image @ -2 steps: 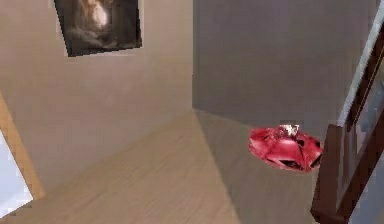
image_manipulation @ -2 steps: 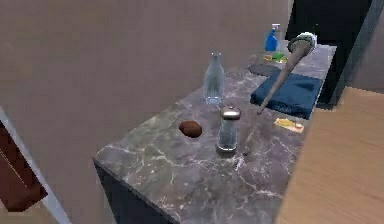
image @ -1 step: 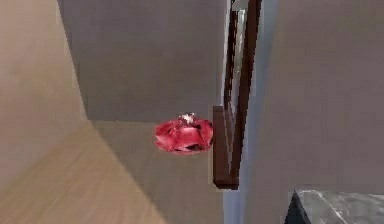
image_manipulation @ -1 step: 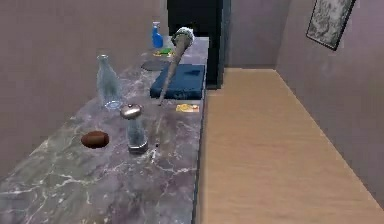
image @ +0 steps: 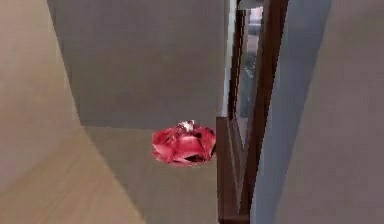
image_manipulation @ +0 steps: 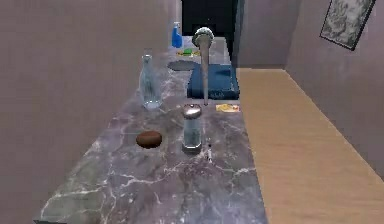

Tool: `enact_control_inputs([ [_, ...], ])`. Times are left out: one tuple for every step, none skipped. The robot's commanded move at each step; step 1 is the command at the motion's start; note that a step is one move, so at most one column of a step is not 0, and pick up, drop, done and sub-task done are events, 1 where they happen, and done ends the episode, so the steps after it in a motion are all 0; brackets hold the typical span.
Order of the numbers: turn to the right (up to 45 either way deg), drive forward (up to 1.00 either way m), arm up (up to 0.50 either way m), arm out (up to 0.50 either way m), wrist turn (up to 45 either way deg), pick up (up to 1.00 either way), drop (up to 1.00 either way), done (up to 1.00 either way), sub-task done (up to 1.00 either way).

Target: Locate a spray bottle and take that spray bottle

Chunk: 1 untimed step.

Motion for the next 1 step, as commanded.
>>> enact_control_inputs([
  [-45.0,0.0,0.0,0.0,0.0,0.0,0.0,0.0,0.0],
])
